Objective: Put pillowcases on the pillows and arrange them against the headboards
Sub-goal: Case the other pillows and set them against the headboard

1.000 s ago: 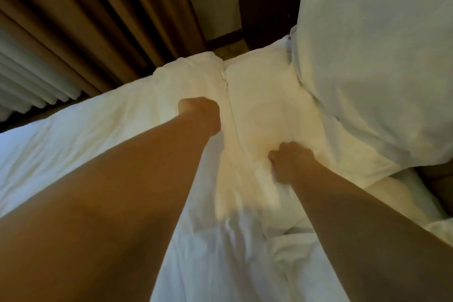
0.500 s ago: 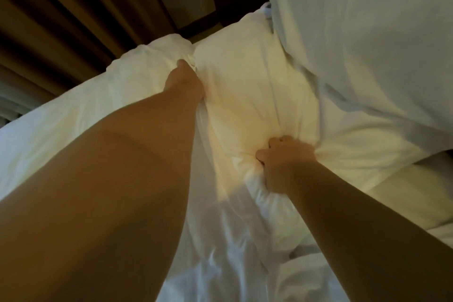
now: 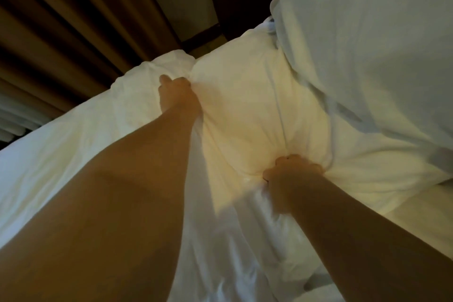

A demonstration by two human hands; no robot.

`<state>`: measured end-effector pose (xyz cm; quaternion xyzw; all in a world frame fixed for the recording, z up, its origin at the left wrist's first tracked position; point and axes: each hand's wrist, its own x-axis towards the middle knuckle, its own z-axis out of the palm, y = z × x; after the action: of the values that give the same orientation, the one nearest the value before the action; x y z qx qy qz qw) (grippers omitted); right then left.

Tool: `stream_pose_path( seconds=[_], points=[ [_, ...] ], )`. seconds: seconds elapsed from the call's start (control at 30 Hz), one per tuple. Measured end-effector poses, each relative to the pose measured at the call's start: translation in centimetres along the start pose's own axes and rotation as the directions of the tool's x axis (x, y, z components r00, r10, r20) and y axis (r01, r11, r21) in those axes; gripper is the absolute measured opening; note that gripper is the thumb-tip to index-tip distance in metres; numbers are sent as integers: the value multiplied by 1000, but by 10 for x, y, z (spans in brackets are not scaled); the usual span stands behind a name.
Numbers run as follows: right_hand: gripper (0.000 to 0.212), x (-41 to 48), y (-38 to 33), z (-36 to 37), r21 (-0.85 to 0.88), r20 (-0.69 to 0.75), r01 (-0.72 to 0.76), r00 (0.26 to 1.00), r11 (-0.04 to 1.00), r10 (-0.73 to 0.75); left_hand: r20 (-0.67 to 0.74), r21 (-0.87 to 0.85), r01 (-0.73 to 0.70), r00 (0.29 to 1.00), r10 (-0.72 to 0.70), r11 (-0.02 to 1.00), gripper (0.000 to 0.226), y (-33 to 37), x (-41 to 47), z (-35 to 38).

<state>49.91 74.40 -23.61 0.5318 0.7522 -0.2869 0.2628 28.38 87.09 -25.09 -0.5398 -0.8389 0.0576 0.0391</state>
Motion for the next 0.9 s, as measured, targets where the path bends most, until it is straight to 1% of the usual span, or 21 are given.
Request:
stream_pose_path(
  seconds=[0.07, 0.1, 0.13, 0.17, 0.2, 0.27, 0.3, 0.37, 0.4, 0.43, 0.5, 0.53, 0.57, 0.63, 0.7, 0.8, 0.9],
  points=[
    [41, -1, -1, 3, -13, -8, -2, 1000, 1000, 1, 37, -118, 93, 995, -89, 989, 50, -4, -4, 3],
    [40, -2, 0, 4, -23, -22, 0, 1000, 1000, -1, 72, -179, 113, 992, -102, 977, 56, -5, -5, 3],
    [40, -3, 0, 5, -32, -33, 4, 999, 999, -5, 104, -238, 111, 991, -89, 965, 57, -3, -3, 4],
    [39, -4, 1, 5, -35, -35, 7, 999, 999, -9, 126, -246, 96, 990, -66, 965, 54, -2, 1, 6],
    [40, -4, 0, 4, -37, -28, 11, 1000, 999, -12, 141, -210, 71, 989, -41, 975, 49, -3, 4, 5],
    [40, -4, 0, 4, -43, -14, 15, 1000, 999, -16, 165, -74, -4, 986, 16, 997, 40, -5, 18, -2],
    [41, -2, 1, 3, -41, -6, 15, 1000, 999, -16, 176, -21, -54, 983, 57, 998, 39, -5, 25, -5],
    [42, 0, 1, 2, -26, 24, 13, 1000, 1000, -12, 166, -43, -82, 982, 88, 996, 41, -3, 38, -10],
    [43, 1, 1, 1, -25, 43, 14, 999, 1000, -13, 166, -104, -43, 984, 60, 994, 41, 0, 42, -13],
    [44, 3, 1, 1, -32, 62, 17, 998, 999, -15, 162, -130, -35, 985, 56, 991, 39, 1, 48, -11],
    [46, 9, 1, 0, -30, 90, 17, 996, 999, -14, 198, -273, 35, 980, 20, 961, 35, 7, 51, -11],
    [46, 13, 1, 0, -11, 98, 9, 995, 1000, -8, 211, -364, 60, 977, 19, 929, 33, 14, 49, -11],
    [47, 16, 2, 0, 13, 106, -4, 994, 1000, 2, 215, -442, 76, 976, 23, 894, 33, 21, 50, -9],
    [48, 22, 1, 0, 30, 122, -25, 992, 999, 21, 215, -501, 59, 975, 58, 863, 34, 35, 45, -7],
    [48, 25, -1, 0, 13, 125, -40, 991, 999, 38, 210, -495, 28, 974, 89, 869, 36, 43, 39, -6],
    [48, 28, -4, 3, 6, 109, -69, 992, 998, 68, 162, -447, -43, 978, 129, 893, 38, 39, 42, -4],
    [46, 29, -6, 4, -13, 97, -85, 992, 996, 86, 106, -374, -164, 970, 218, 913, 35, 23, 48, -7]
  ],
)
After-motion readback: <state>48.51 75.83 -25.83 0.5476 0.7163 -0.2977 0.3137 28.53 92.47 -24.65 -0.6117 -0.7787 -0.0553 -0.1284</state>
